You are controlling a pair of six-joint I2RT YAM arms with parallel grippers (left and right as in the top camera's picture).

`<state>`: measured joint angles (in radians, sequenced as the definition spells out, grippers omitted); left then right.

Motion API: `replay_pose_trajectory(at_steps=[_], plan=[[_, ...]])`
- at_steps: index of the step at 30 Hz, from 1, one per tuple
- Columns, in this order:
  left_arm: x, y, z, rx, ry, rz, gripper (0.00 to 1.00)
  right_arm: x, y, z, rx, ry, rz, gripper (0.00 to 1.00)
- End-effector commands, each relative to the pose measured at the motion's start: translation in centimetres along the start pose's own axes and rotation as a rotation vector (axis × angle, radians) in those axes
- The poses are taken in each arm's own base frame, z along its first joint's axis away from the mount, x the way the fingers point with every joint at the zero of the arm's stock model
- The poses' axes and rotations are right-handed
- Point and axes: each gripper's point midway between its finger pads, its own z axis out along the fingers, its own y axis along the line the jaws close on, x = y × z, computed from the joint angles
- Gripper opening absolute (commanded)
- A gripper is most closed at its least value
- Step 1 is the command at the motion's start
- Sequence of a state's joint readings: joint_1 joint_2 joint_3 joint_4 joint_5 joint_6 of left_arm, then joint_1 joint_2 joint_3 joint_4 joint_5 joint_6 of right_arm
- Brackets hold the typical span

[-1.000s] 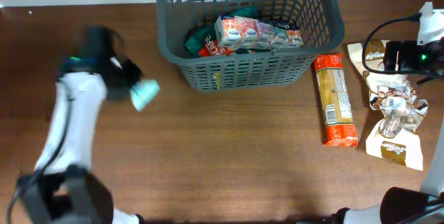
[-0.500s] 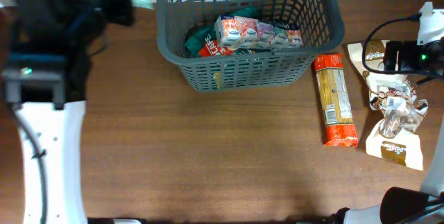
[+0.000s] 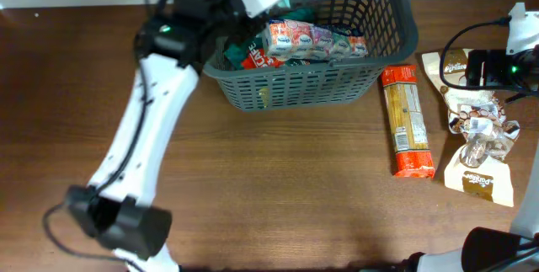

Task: Pack container
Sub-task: 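Carry the wipes pack into the basket and open the left gripper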

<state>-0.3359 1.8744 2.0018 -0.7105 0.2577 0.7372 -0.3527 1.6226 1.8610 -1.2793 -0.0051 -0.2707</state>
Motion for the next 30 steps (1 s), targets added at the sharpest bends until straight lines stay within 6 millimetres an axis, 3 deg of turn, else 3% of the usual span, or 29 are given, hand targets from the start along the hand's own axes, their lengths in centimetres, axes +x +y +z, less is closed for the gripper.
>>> replay_pose_trajectory(at_steps=[1,5,9,15,19,22,26,30], plan=[[2.2,-0.8,2.8,0.022,0.071,0.071,0.02,-0.5,0.0,-0.5,-0.006,-0.022,-0.005,0.99],[4.5,-1.9,5.6,0.066,0.12,0.056,0.06,-0.5,0.0,-0.5,-0.006,-0.022,-0.005,0.99],[6.6,-3.0,7.9,0.105,0.16,0.043,0.37,-0.5,0.0,-0.5,-0.006,-0.022,-0.005,0.99],[7.9,-3.2,9.3,0.1,0.198,0.042,0.5,-0.5,0.0,-0.5,-0.006,-0.022,-0.005,0.99],[7.8,-2.1,9.2,0.027,0.239,0.048,0.57,-0.5,0.0,-0.5,-0.006,-0.022,-0.005,0.99],[6.0,0.3,8.0,-0.071,0.228,-0.026,0.57,-0.5,0.0,-0.5,-0.006,-0.022,-0.005,0.99],[1.9,3.5,4.6,-0.158,0.145,-0.151,0.59,-0.5,0.0,-0.5,-0.006,-0.022,-0.005,0.99],[-0.9,7.7,-1.9,-0.314,0.125,-0.272,0.68,-0.5,0.0,-0.5,-0.006,-0.022,-0.005,0.99]])
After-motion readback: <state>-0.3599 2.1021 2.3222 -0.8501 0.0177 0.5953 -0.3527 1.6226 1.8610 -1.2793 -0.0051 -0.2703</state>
